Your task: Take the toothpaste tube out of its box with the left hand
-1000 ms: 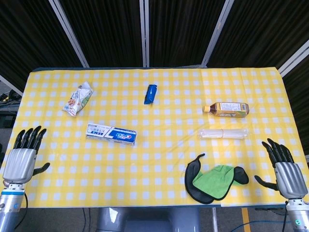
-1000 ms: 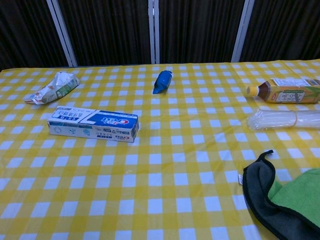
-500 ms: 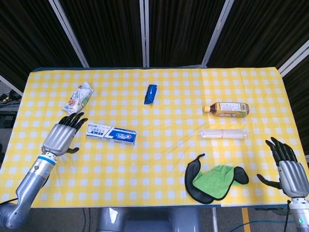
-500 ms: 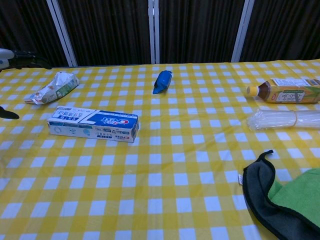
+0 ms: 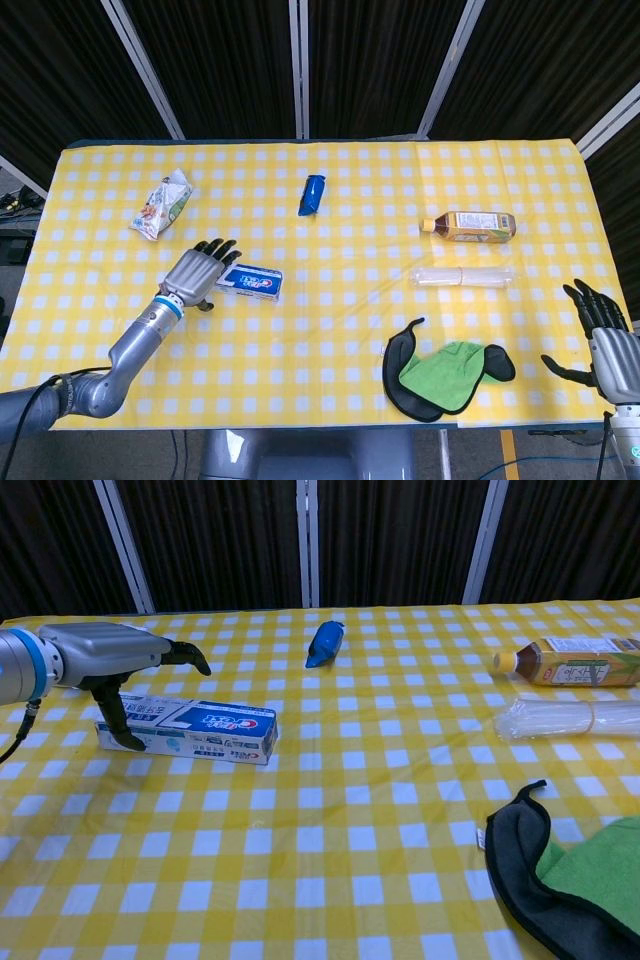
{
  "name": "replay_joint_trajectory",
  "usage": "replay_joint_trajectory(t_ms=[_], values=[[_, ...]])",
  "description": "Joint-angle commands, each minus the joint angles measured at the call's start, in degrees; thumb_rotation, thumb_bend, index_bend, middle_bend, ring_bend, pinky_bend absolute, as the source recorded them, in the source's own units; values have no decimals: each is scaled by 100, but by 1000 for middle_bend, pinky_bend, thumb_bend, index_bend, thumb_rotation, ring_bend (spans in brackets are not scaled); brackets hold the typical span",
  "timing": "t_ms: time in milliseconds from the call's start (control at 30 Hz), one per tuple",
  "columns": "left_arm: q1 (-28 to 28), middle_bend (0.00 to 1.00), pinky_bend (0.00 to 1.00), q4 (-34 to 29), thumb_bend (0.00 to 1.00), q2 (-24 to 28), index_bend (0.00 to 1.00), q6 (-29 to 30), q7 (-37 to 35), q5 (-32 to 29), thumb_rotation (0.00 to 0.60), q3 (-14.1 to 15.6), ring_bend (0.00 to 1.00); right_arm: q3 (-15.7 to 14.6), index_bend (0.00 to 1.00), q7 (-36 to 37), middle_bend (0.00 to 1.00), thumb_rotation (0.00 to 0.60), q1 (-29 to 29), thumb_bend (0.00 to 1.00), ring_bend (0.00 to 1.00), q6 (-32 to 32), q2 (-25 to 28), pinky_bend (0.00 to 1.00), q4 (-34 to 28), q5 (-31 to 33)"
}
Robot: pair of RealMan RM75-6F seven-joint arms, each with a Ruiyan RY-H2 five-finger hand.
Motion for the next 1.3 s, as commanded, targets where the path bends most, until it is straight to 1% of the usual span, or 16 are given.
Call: replay_joint_trajectory(t_ms=[33,233,400,533,667,700,800,867,933,1000,1133,1300], values=[[-222,0,145,249,52,-265,121,27,164,-323,600,51,47,9,0,61,0,600,-2,61,0,-7,15,0,18,13],[-558,0,155,630,54,-623,134,5,358,-782,600,92,53,20,0,157,0,600,9,61,0,-54,28,0,59,50],[-769,7,159,913,57,-870,153,-20,479,-1037,600,173,63,32,0,208,0,600,27,61,0,-117,34,0,95,100],[-888,47,182,1057,61,-1024,197,-17,463,-1165,600,189,97,34,0,223,0,600,38,60,0,-143,28,0,112,106],[-970,91,213,1109,68,-1134,246,34,413,-1136,600,206,138,37,0,239,0,600,40,60,0,-154,28,0,121,115],[-982,118,235,1119,98,-1172,275,64,376,-1107,600,208,162,37,0,246,0,600,39,61,0,-153,29,0,121,114],[-997,241,320,1162,194,-1274,415,171,299,-972,600,245,266,36,0,263,0,600,38,61,0,-156,32,0,125,112],[-993,345,388,1234,282,-1361,531,292,254,-783,600,292,353,35,0,271,0,600,37,61,0,-153,36,0,124,103],[-953,403,429,1315,359,-1472,597,479,139,-527,600,315,403,35,0,272,0,600,35,61,0,-147,34,0,128,98],[-897,429,450,1376,400,-1553,629,632,-49,-283,600,313,425,33,0,275,0,600,35,61,0,-148,34,0,128,94],[-838,460,476,1416,454,-1591,673,766,-257,9,600,331,450,35,0,283,0,600,33,60,0,-144,37,0,125,95],[-767,463,477,1512,462,-1579,677,960,-440,540,600,465,451,28,0,268,0,600,20,61,0,-116,40,0,110,73]])
